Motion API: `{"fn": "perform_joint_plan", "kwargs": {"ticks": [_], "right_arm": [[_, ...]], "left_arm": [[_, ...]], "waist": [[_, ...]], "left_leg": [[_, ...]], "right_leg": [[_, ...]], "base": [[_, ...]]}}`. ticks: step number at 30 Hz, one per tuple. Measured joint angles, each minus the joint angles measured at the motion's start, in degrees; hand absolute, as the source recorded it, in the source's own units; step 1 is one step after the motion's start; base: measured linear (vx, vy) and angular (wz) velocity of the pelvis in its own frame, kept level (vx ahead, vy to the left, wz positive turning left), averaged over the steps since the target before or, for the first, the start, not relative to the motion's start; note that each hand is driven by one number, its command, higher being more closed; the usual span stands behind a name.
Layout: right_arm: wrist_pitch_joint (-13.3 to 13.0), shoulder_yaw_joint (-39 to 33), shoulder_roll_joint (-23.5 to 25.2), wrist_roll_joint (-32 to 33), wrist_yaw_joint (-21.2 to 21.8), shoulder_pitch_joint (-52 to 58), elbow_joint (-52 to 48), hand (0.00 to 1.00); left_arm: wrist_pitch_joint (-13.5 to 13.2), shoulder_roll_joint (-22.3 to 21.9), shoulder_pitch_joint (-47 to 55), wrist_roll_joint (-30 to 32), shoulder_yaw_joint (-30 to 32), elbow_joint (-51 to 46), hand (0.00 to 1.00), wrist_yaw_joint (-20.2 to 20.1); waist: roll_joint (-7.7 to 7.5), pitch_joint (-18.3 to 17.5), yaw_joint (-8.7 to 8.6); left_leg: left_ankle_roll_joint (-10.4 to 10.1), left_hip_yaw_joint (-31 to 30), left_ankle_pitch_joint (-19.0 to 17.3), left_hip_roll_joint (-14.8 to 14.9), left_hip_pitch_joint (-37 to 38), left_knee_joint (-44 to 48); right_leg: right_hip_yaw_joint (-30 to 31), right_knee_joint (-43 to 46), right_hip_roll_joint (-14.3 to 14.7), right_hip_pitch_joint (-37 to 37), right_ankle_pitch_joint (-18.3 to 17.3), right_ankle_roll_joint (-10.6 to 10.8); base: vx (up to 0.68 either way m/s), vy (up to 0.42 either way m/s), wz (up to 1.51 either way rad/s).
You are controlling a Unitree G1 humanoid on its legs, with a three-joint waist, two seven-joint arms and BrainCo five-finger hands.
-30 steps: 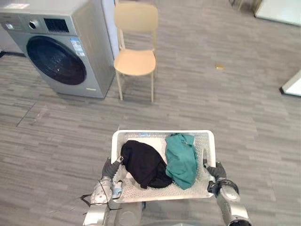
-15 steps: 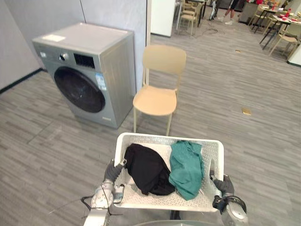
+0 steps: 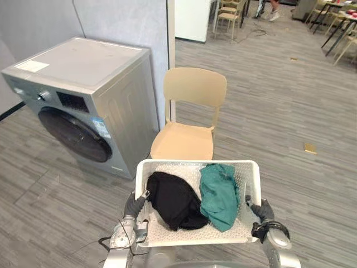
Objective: Pick up the laundry basket with both hands and put the clothes into the washing machine.
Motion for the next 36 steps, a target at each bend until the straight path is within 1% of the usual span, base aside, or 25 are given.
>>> {"fn": "perform_joint_plan", "kwargs": {"ticks": [1,3,4,5,6,7,8,9,10,11,12,14,15,16,17,18,19,20,21,22,23,26,28,32,36], "right_arm": [[0.0,0.1,0.9,0.0,0.0,-0.2,-0.1,1.0],[0.1,0.1,0.7,0.0,0.0,-1.1,-0.1,1.0],[0.1,0.1,0.7,0.0,0.1,-2.1,-0.1,1.0],[0.1,0.1,1.1,0.0,0.3,-3.4,-0.1,1.0],[0.0,0.1,1.5,-0.1,0.4,-4.1,-0.1,1.0],[0.0,0.1,2.0,-0.1,1.0,-5.1,-0.1,1.0],[-0.3,0.1,2.4,-0.1,1.3,-6.1,-0.1,1.0],[-0.5,0.1,2.6,-0.1,1.3,-6.9,-0.1,1.0],[-0.6,0.2,2.9,-0.1,1.3,-8.3,-0.1,1.0],[-0.9,0.9,2.9,0.0,1.1,-9.3,-0.1,1.0],[-1.0,1.4,3.0,0.0,1.0,-10.3,-0.1,1.0],[-1.0,1.6,2.9,0.8,0.7,-11.0,-0.2,1.0],[-1.0,1.8,2.9,1.3,0.4,-11.1,-0.2,1.0],[-0.9,2.7,2.9,1.8,-0.2,-11.4,-0.2,1.0],[-0.8,3.2,2.9,2.2,-0.3,-11.8,-0.2,1.0],[-0.3,4.0,2.8,2.7,-0.9,-13.1,-0.1,1.0],[-0.2,4.0,2.5,2.9,-1.3,-14.1,0.1,1.0],[-0.3,4.4,1.5,3.9,-1.7,-17.4,1.3,1.0],[-0.3,5.0,-0.5,5.0,-2.0,-23.4,4.3,1.0],[-0.2,5.2,-0.9,5.2,-2.1,-24.6,4.8,1.0],[-0.2,5.2,-2.2,6.5,-2.3,-28.7,6.3,1.0],[-0.5,4.8,-2.6,10.7,-4.3,-35.1,6.1,1.0],[-0.8,4.2,-3.9,12.3,-5.2,-37.9,6.1,1.0],[-2.0,4.0,-4.8,14.0,-6.7,-43.6,6.3,1.0],[-2.3,5.4,-5.4,15.3,-8.1,-50.0,12.6,1.0]], "left_arm": [[0.0,0.7,-0.2,-0.2,0.5,-0.2,1.0,0.0],[0.0,1.2,-0.1,-0.2,0.6,-1.3,1.0,0.0],[0.0,1.2,0.0,-0.2,0.8,-2.6,1.0,0.0],[0.0,1.2,-0.1,-0.2,1.8,-3.9,1.0,0.0],[0.0,1.3,-0.1,-0.2,2.4,-4.6,1.0,0.0],[0.0,1.7,-0.2,-0.2,3.0,-5.7,1.0,0.4],[-0.1,2.1,-0.5,-0.2,3.2,-7.2,1.0,0.5],[-0.2,2.4,-0.9,-0.3,3.4,-7.8,1.0,0.5],[-0.5,2.5,-1.5,-0.3,4.2,-8.3,1.0,0.7],[-1.0,3.6,-2.3,-0.6,4.5,-8.3,1.0,1.3],[-1.1,4.4,-2.8,-1.2,4.5,-8.2,1.0,1.8],[-1.1,5.7,-4.9,-1.5,4.5,-7.0,1.0,1.8],[-1.1,6.3,-6.2,-1.5,4.4,-5.8,1.0,1.8],[-1.1,7.9,-9.0,-1.4,4.4,-3.3,1.0,1.8],[-1.1,9.1,-10.4,-1.4,4.4,-2.0,1.0,1.8],[-1.1,11.4,-14.9,-1.4,4.0,2.1,1.0,1.7],[-1.1,11.8,-16.8,-1.4,3.8,3.7,1.0,1.6],[-1.2,13.4,-20.4,-1.4,3.1,5.7,1.0,1.6],[-2.1,17.6,-25.7,-1.4,0.7,7.7,1.0,1.6],[-2.1,18.6,-27.2,-1.4,-0.1,8.0,1.0,1.6],[-2.5,21.6,-32.7,-1.4,-2.0,8.9,1.0,1.6],[-2.6,25.2,-42.9,-1.5,-2.8,10.3,1.0,1.6],[-2.6,26.0,-48.6,-1.5,-4.4,12.1,1.0,1.7],[-2.5,27.6,-59.4,-1.5,-5.1,17.3,1.0,1.8],[-1.8,28.8,-65.9,-0.7,-5.7,23.1,1.0,1.8]], "waist": [[-1.98,0.1,-0.06],[-2.46,0.1,-0.02],[-2.57,0.1,0.05],[-2.96,0.7,0.0],[-3.17,1.3,0.0],[-2.78,1.8,-0.07],[-1.61,2.4,-0.08],[-1.46,2.4,-0.11],[-1.56,2.4,-0.09],[-1.24,2.6,-0.02],[-1.48,2.6,-0.06],[-1.75,2.6,-0.07],[-2.05,2.7,-0.1],[-3.2,2.9,-0.12],[-4.12,3.2,-0.19],[-5.44,3.3,-0.71],[-5.01,3.6,-0.61],[-4.27,4.5,0.25],[-3.55,6.6,0.85],[-3.43,7.1,0.92],[-3.14,9.2,1.51],[-2.9,12.3,2.3],[-2.24,13.8,3.34],[-1.63,16.4,3.31],[-1.39,18.1,3.6]], "left_leg": [[2.4,1.1,-1.8,-1.4,-0.8,3.0],[4.3,2.7,-4.1,-2.1,-1.3,6.8],[5.2,3.5,-5.8,-2.6,-0.4,7.5],[6.2,4.6,-6.7,-3.0,2.2,6.7],[6.7,5.3,-7.1,-3.2,4.2,6.1],[7.8,6.0,-7.8,-3.4,7.5,4.3],[8.8,6.5,-8.6,-3.2,10.1,2.8],[9.2,6.7,-9.1,-2.9,10.8,2.3],[9.3,6.8,-9.8,-2.6,11.8,1.3],[8.8,6.7,-10.1,-2.5,12.6,-0.5],[8.8,6.6,-10.1,-2.3,13.2,-1.6],[8.4,6.1,-10.2,-1.8,14.0,-3.2],[8.1,5.9,-10.1,-1.9,14.0,-3.4],[7.3,5.4,-10.4,-2.5,13.7,-3.0],[6.8,4.9,-10.7,-3.1,13.2,-2.6],[5.1,2.7,-11.4,-3.6,11.7,-0.5],[4.8,2.0,-11.5,-2.9,11.1,0.0],[3.9,1.3,-11.3,-1.5,9.8,0.7],[2.6,0.1,-10.5,-0.2,7.2,1.0],[2.2,-0.2,-10.3,0.0,6.6,0.9],[1.3,-0.9,-9.7,0.8,4.4,1.0],[0.5,-0.8,-9.2,2.7,-0.7,2.4],[0.5,-0.2,-9.2,3.1,-2.9,4.4],[0.4,1.0,-9.5,3.3,-7.8,7.1],[0.4,1.7,-9.6,5.0,-12.4,8.4]], "right_leg": [[0.6,1.9,-2.0,-0.1,-0.3,0.7],[1.8,7.1,-3.2,-2.2,0.7,2.0],[1.6,12.9,-3.7,-4.3,1.9,4.1],[1.5,20.4,-4.9,-6.8,4.1,7.8],[1.5,24.3,-5.6,-8.0,6.0,10.2],[0.3,31.2,-6.8,-10.3,10.9,12.0],[-1.3,36.1,-7.5,-12.4,11.8,9.7],[-2.6,37.7,-8.0,-13.9,10.3,7.6],[-5.4,38.0,-8.3,-16.1,8.2,4.6],[-9.5,35.1,-9.1,-18.3,6.3,3.6],[-11.8,30.9,-9.0,-19.5,5.8,3.0],[-14.2,15.0,-7.7,-20.3,6.5,3.3],[-14.2,10.8,-7.7,-20.1,7.3,3.9],[-14.1,4.6,-8.0,-20.0,10.4,3.6],[-13.9,3.1,-8.2,-20.0,12.3,3.6],[-14.0,2.5,-8.4,-20.0,18.6,3.5],[-14.9,2.2,-7.5,-19.9,18.4,3.2],[-15.6,0.6,-5.6,-20.4,19.3,1.9],[-16.6,-1.6,-3.7,-21.5,21.0,0.4],[-16.9,-2.0,-3.4,-21.9,21.3,0.2],[-17.9,-2.3,-2.5,-23.5,22.0,-0.6],[-18.6,-0.5,-1.6,-28.8,22.1,-0.8],[-18.7,1.6,-1.8,-31.4,22.1,-0.8],[-20.4,5.0,-2.9,-36.1,20.1,-1.2],[-21.9,6.3,-2.1,-40.0,19.9,-1.5]], "base": [[0.45,0.155,-0.13],[0.45,0.197,-0.12],[0.34,0.2,-0.19],[0.33,0.187,-0.21],[0.3,0.176,-0.2],[0.26,0.163,-0.21],[0.23,0.164,-0.19],[0.17,0.156,-0.18],[0.14,0.143,-0.18],[0.16,0.123,-0.14],[0.16,0.048,-0.03],[0.17,-0.044,0.15],[0.16,-0.101,0.35],[0.1,-0.118,0.37],[0.11,-0.203,0.71],[0.12,-0.255,0.65],[0.15,-0.256,0.5],[0.17,-0.256,0.04],[0.11,-0.185,-0.06],[0.06,-0.208,0.05],[0.0,-0.133,0.06],[-0.02,-0.113,-0.11],[-0.02,0.0,-0.24],[-0.05,0.043,-0.05],[-0.04,-0.034,0.01]]}}
